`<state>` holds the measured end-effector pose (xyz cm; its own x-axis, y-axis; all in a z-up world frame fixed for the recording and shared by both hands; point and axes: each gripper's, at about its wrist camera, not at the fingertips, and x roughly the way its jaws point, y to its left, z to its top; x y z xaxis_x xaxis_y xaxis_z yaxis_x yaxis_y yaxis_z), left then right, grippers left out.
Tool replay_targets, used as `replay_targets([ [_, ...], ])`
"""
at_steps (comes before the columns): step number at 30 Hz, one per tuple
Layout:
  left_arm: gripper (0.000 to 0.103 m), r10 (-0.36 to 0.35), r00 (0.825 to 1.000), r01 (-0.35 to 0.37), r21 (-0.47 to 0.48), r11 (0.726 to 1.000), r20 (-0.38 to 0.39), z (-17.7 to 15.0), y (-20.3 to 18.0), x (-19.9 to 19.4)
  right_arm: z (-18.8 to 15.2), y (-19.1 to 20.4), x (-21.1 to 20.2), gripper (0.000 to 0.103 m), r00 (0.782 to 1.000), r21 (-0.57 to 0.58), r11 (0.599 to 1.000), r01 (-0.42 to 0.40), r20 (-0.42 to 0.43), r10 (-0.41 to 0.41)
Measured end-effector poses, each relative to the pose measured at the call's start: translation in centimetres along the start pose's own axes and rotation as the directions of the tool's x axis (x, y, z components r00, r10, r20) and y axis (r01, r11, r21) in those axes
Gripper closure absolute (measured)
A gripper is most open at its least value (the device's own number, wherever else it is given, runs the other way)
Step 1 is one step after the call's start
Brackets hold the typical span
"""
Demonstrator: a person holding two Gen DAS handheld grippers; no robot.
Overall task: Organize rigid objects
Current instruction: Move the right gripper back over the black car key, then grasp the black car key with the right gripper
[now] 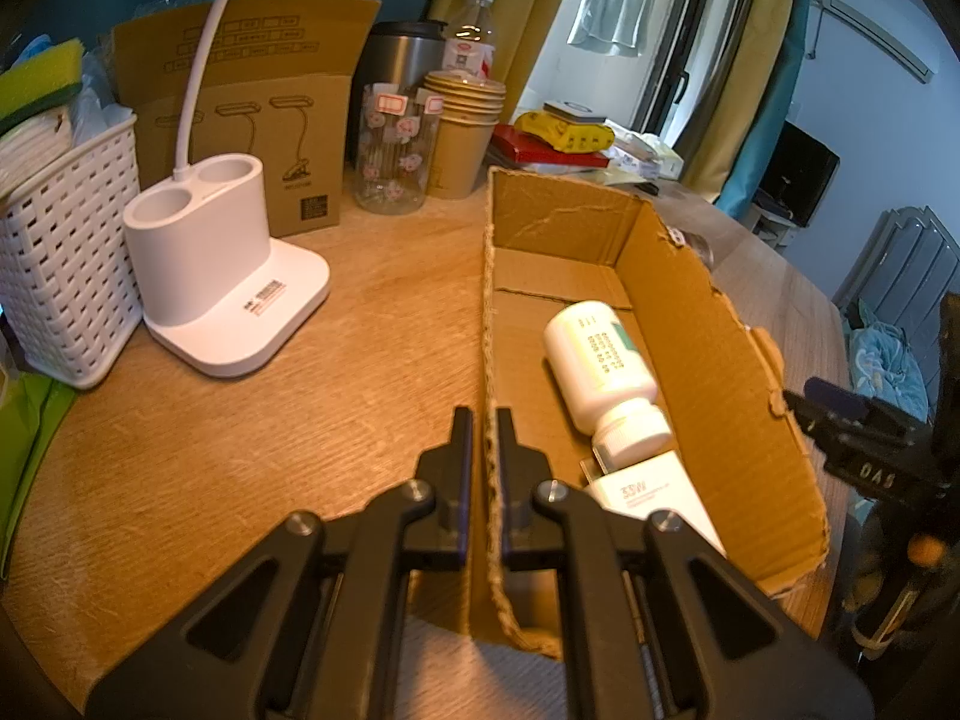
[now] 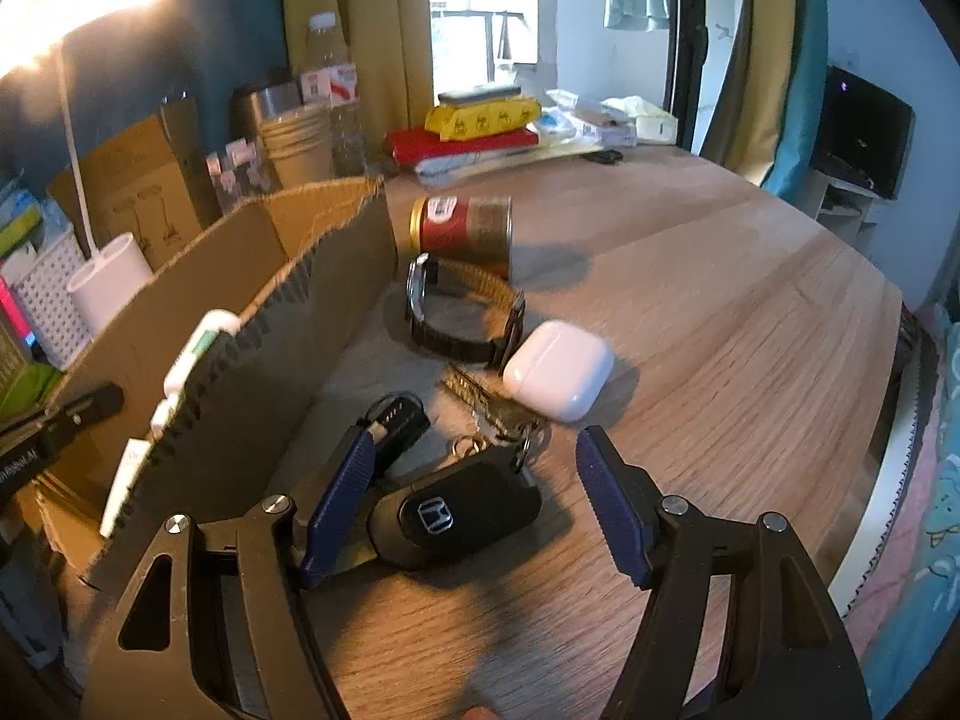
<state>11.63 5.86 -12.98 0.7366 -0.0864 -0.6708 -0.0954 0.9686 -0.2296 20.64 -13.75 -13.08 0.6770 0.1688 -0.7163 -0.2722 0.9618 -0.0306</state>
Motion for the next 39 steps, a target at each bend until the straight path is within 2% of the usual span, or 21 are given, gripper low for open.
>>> replay_targets([
  [10,0.096,0.0,1.0,0.0,0.0,1.0,0.0,0.0,0.0,0.0,-0.9,0.1,0.9,0.03,0.999,-0.026,1.0,0.004,-0.044,-0.006],
  [22,0.096,0.0,1.0,0.0,0.0,1.0,0.0,0.0,0.0,0.0,-1.4,-3.0,0.2,0.03,0.997,0.037,0.999,0.032,-0.065,-0.029],
  [30,0.096,0.0,1.0,0.0,0.0,1.0,0.0,0.0,0.0,0.0,-1.7,-1.8,1.6,0.031,0.995,0.006,0.998,0.061,-0.074,-0.06],
  [31,0.096,0.0,1.0,0.0,0.0,1.0,0.0,0.0,0.0,0.0,-1.7,-1.8,1.6,0.036,0.996,0.004,0.998,0.057,-0.071,-0.056],
  [32,0.096,0.0,1.0,0.0,0.0,1.0,0.0,0.0,0.0,0.0,-1.7,-1.8,1.5,0.046,0.996,0.003,0.998,0.058,-0.067,-0.058],
  [39,0.096,0.0,1.0,0.0,0.0,1.0,0.0,0.0,0.0,0.0,-1.7,-1.6,1.1,0.061,0.998,-0.015,0.999,0.035,-0.046,-0.036],
])
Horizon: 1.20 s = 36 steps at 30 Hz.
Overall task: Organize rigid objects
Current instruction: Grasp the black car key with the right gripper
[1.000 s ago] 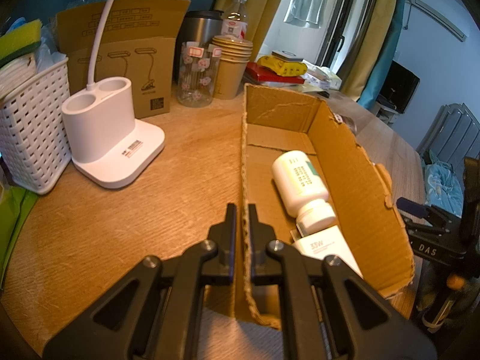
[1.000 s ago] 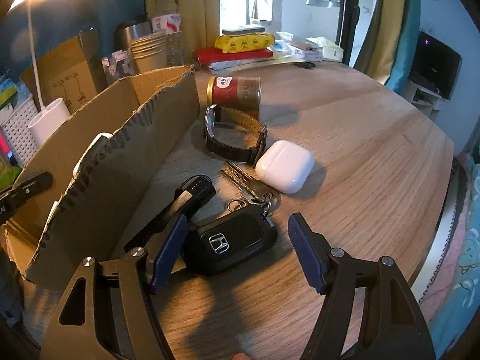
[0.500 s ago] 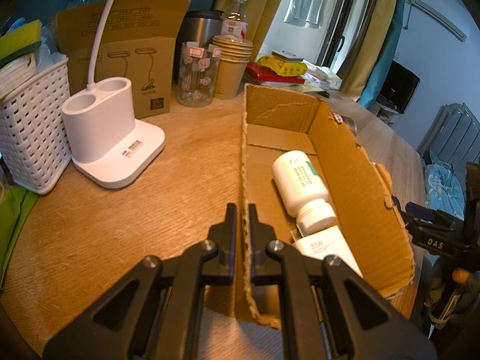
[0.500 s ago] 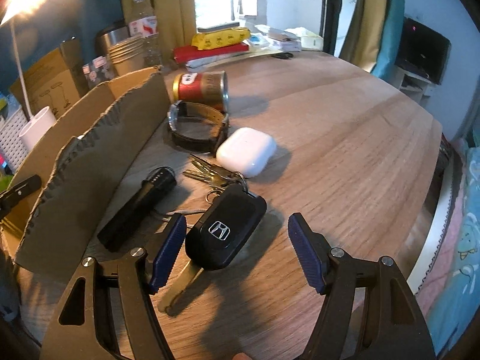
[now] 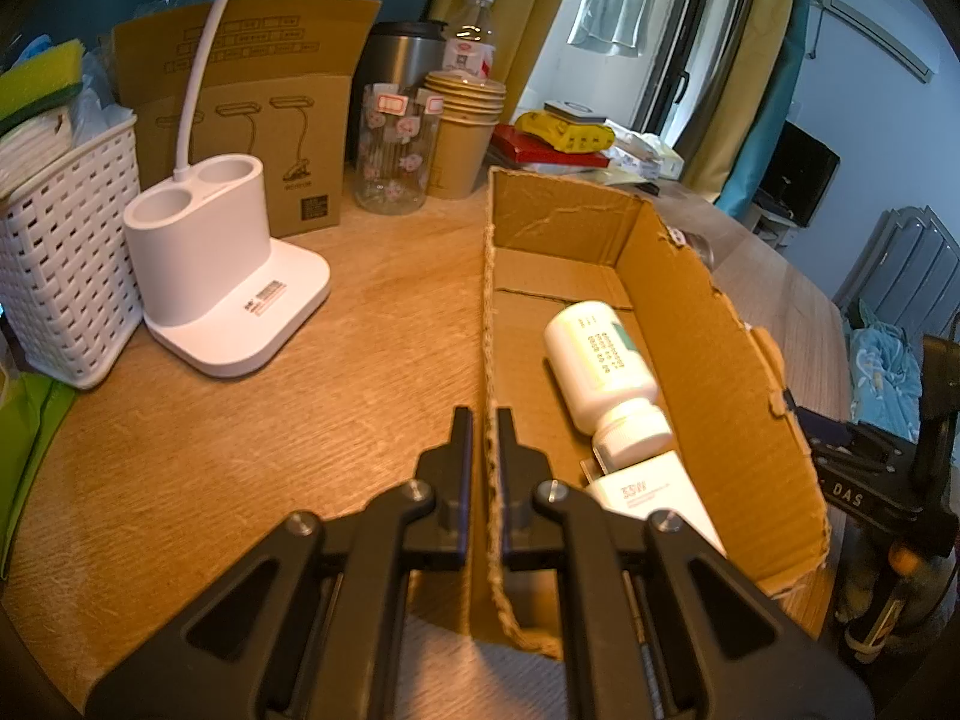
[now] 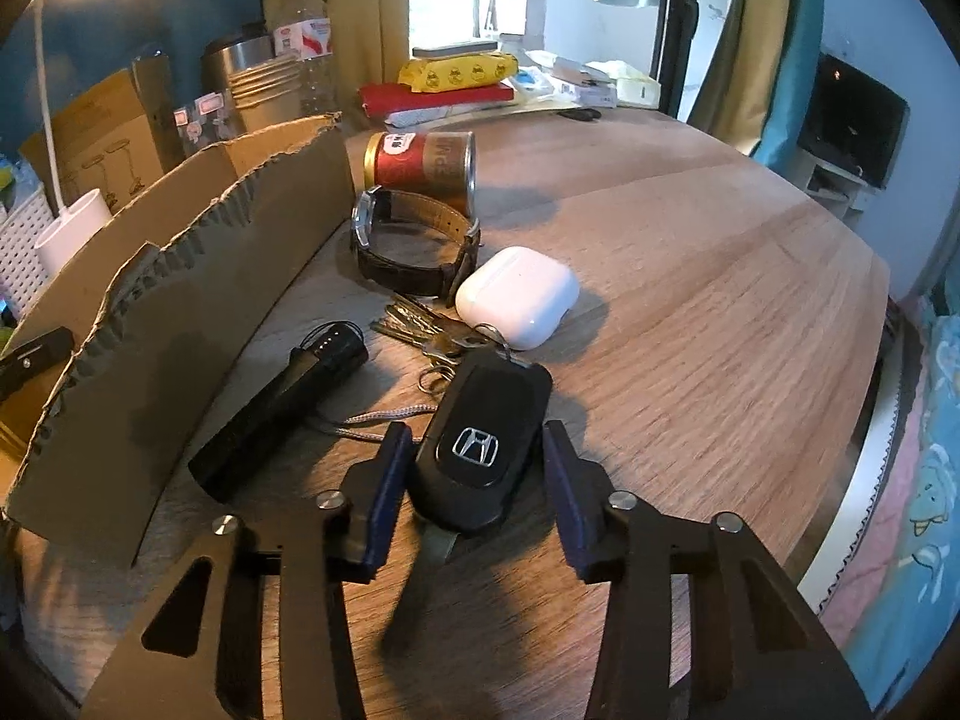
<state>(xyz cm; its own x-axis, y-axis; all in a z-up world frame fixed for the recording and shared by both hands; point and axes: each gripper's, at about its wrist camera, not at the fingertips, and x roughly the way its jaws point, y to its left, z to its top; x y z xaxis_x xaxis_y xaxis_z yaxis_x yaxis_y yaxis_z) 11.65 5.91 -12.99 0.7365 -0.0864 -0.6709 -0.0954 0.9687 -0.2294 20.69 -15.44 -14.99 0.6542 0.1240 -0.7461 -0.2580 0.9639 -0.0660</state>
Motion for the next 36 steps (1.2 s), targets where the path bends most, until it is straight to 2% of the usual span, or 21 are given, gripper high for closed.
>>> replay_targets([
  [4,0.096,0.0,1.0,0.0,0.0,1.0,0.0,0.0,-0.1,0.0,0.3,-0.1,-0.9,0.063,0.998,0.007,0.999,-0.042,0.042,0.042],
  [13,0.096,0.0,1.0,0.0,0.0,1.0,-0.002,0.0,0.0,0.0,1.1,-0.8,-3.2,0.065,0.99,0.056,0.994,-0.089,0.118,0.082],
  [24,0.096,0.0,1.0,0.0,0.0,1.0,-0.002,0.0,0.0,0.0,3.4,-0.2,-6.3,0.065,0.973,0.033,0.996,-0.081,0.221,0.072],
  [36,0.096,0.0,1.0,0.0,0.0,1.0,-0.002,0.0,0.0,-0.1,5.4,0.9,-8.7,0.065,0.952,-0.009,0.996,-0.087,0.293,0.085],
])
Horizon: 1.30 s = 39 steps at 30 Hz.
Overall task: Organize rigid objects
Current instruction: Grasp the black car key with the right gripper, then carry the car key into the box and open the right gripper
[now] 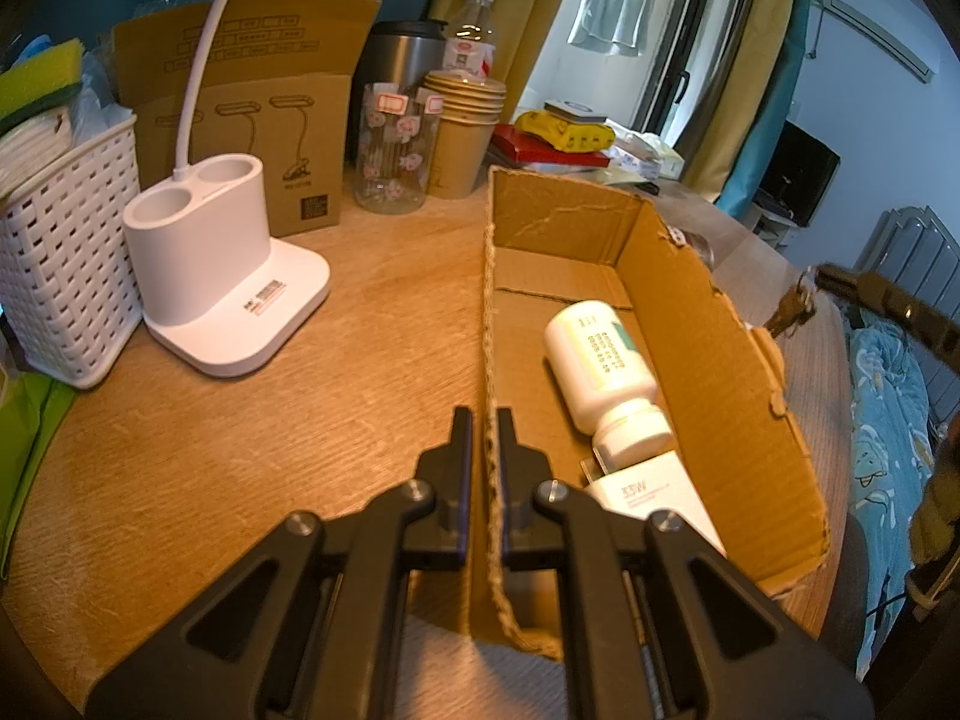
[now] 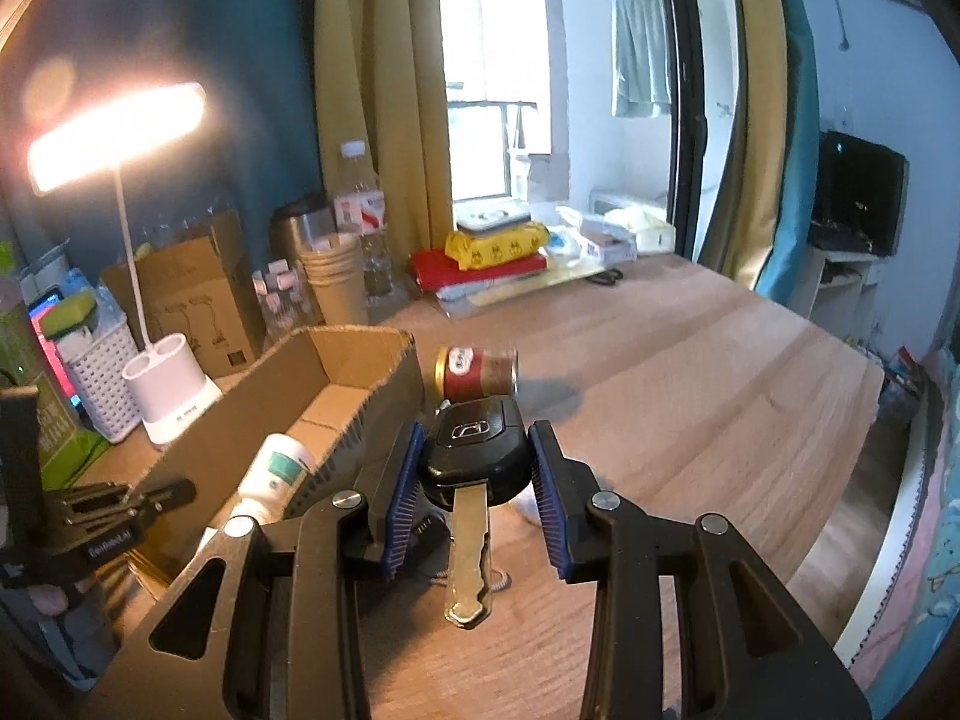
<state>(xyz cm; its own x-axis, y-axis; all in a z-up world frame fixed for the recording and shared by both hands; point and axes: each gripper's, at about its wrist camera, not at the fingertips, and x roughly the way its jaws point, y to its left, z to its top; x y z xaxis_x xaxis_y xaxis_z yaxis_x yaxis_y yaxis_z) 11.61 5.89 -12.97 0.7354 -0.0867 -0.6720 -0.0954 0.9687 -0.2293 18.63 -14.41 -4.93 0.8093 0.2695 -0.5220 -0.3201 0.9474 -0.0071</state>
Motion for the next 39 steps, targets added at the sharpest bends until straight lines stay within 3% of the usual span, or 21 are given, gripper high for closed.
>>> replay_targets([
  [23,0.096,0.0,1.0,0.0,0.0,1.0,0.0,0.0,0.0,0.0,3.5,6.5,-0.9,0.065,0.99,-0.122,0.987,-0.107,0.077,0.116],
  [39,0.096,0.0,1.0,0.0,0.0,1.0,0.0,0.0,0.0,0.0,0.9,9.8,3.9,0.065,0.991,-0.179,0.975,-0.131,-0.042,0.125],
])
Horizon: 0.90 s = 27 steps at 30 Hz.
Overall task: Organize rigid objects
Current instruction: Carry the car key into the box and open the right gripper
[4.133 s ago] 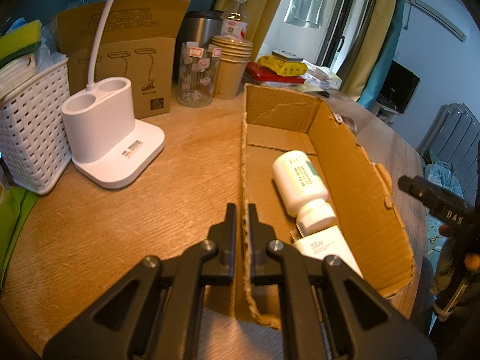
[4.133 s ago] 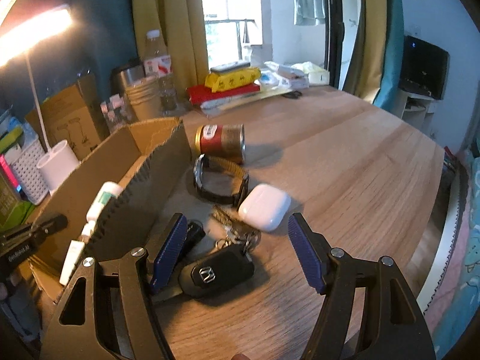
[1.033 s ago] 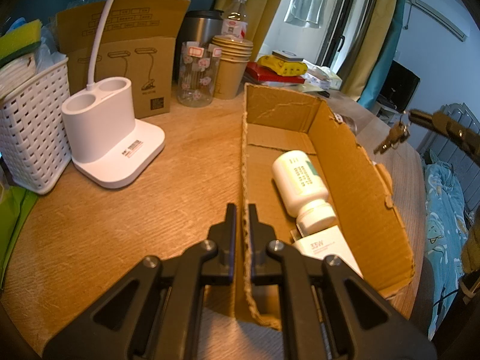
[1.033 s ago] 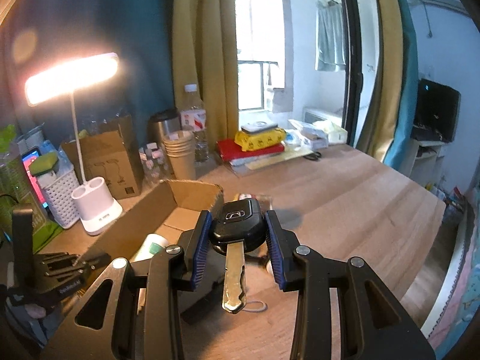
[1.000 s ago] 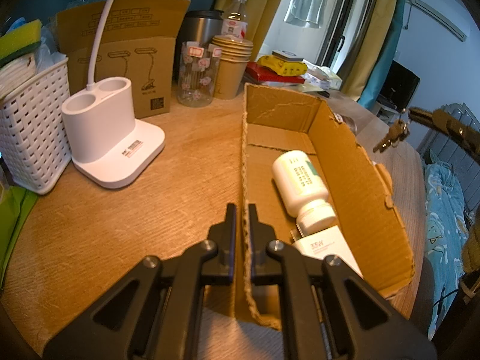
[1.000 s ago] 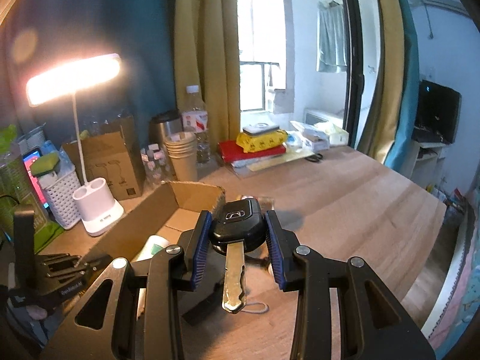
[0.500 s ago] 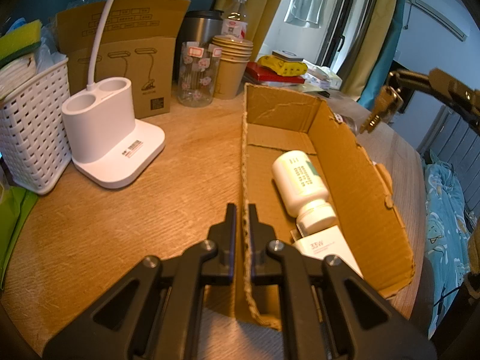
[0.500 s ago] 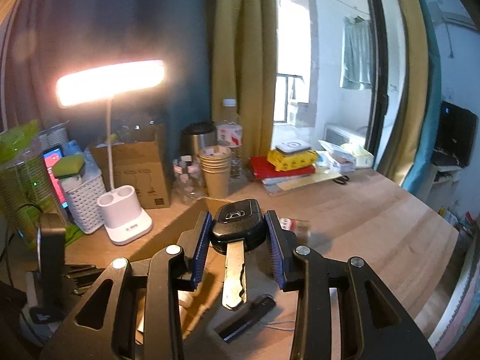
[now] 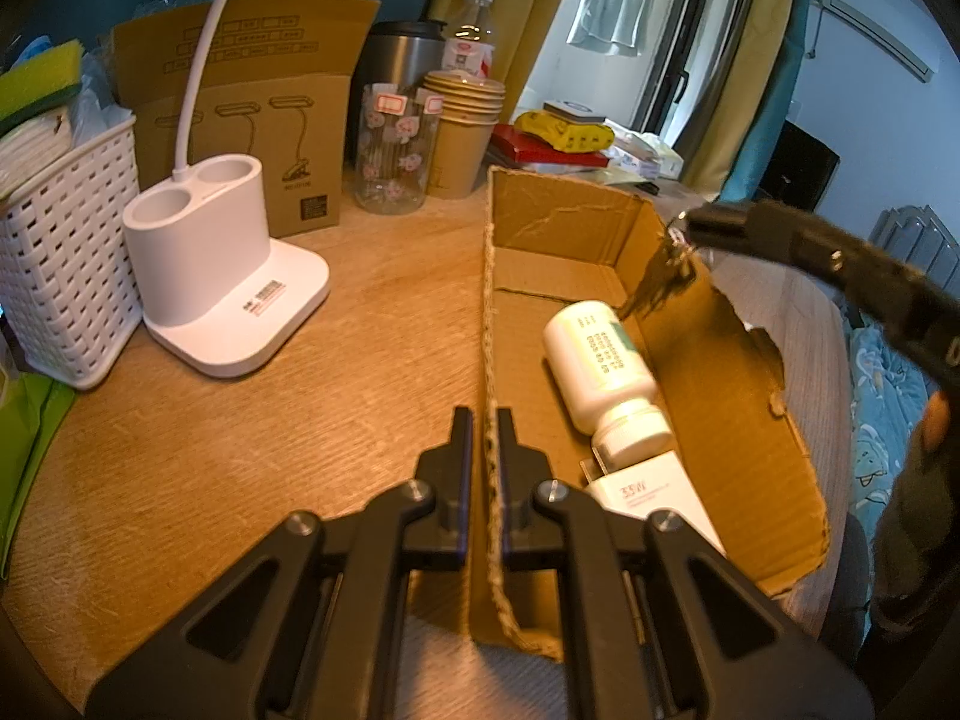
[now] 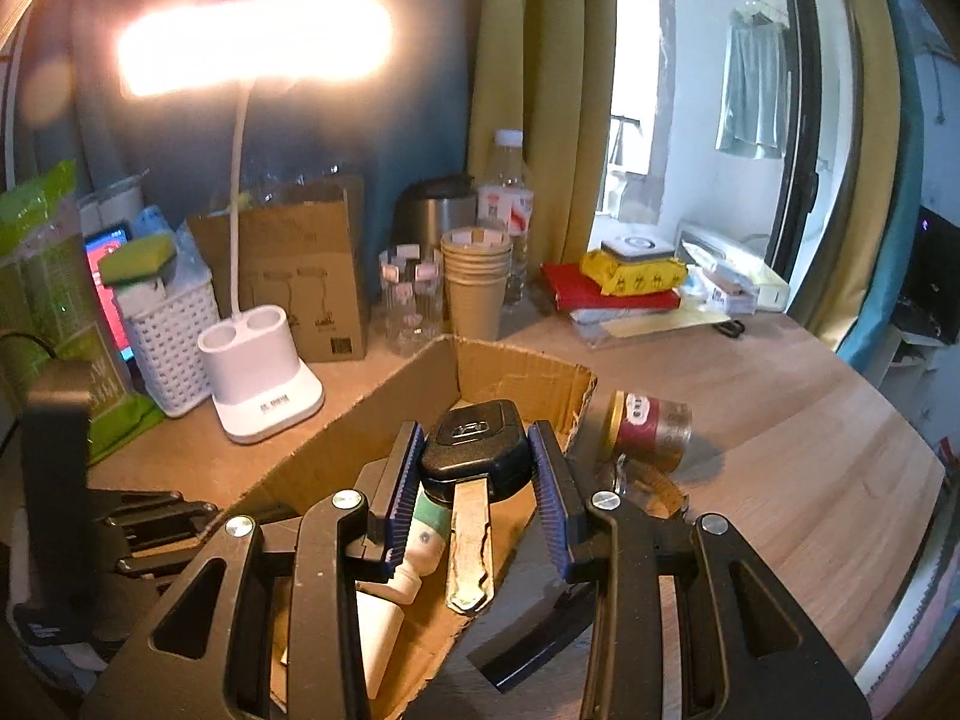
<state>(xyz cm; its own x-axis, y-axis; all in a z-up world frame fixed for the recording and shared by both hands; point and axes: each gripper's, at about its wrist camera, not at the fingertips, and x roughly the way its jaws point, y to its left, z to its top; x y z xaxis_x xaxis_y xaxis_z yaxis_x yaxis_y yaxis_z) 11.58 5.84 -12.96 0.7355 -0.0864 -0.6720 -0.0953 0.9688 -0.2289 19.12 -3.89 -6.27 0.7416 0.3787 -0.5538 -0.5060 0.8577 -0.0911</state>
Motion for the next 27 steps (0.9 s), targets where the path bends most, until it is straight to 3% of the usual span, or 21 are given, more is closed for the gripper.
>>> replay_targets([
  [27,0.096,-0.002,1.0,0.002,-0.002,1.0,-0.007,0.1,0.0,0.1,-1.7,1.3,2.5,0.065,0.993,-0.07,0.997,0.033,-0.109,-0.041],
])
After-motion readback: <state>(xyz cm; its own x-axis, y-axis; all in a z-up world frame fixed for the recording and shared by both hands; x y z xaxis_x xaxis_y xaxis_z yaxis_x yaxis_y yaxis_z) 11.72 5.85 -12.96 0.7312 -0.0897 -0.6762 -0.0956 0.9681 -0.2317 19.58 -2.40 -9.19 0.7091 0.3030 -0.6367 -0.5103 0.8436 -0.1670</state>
